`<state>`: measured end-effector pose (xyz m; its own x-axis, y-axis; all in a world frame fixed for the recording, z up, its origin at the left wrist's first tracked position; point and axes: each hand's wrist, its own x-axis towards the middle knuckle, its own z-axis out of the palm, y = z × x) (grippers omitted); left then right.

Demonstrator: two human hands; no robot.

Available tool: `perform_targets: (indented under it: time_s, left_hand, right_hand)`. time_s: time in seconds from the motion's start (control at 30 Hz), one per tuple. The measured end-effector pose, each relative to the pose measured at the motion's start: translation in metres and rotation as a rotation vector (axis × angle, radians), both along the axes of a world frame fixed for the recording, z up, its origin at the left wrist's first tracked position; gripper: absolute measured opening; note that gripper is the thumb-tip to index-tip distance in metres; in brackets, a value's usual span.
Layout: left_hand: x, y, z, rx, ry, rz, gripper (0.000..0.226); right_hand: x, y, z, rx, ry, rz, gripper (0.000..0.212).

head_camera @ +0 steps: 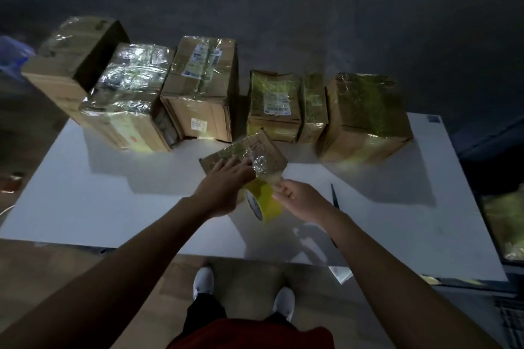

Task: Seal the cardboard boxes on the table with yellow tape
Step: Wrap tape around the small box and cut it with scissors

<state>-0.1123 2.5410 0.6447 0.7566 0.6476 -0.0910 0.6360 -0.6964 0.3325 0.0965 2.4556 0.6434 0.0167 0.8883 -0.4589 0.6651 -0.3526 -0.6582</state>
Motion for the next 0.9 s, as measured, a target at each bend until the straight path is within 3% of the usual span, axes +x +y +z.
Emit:
perform_targets:
  time_s: [0.13,0.27,0.4,0.5,0.57,0.77,0.9]
  left_hand:
    - [0.02,-0.012,0.006,0.012,0.042,0.113,0.047]
    - [0.038,-0.018,0.01,0.071,-0.062,0.228,0.027]
    - [0.058,-0.03,0.02,0.131,-0.149,0.195,0.019]
    - [0.066,-0.038,0.021,0.115,-0.207,0.226,0.015]
    - [0.068,-0.044,0.02,0.056,-0.235,0.274,0.008]
    - [0.075,-0.066,0.011,-0.001,-0.247,0.269,0.003]
    - [0.084,-0.075,0.007,-0.082,-0.233,0.261,0.006]
  right_hand:
    - [0.017,-0.009,0.001,0.026,-0.094,-0.035,0.029]
    - [0.035,-0.02,-0.005,-0.001,-0.306,-0.109,0.023]
    - [0.051,-0.038,-0.017,-0.164,-0.534,-0.07,0.01]
    - [0.056,-0.053,-0.028,-0.267,-0.606,-0.093,0.037]
    - [0.058,-0.06,-0.034,-0.288,-0.641,-0.138,0.047]
    - [0.063,-0.07,-0.045,-0.292,-0.611,-0.261,0.031]
    - [0.062,-0.071,-0.048,-0.322,-0.579,-0.272,0.033]
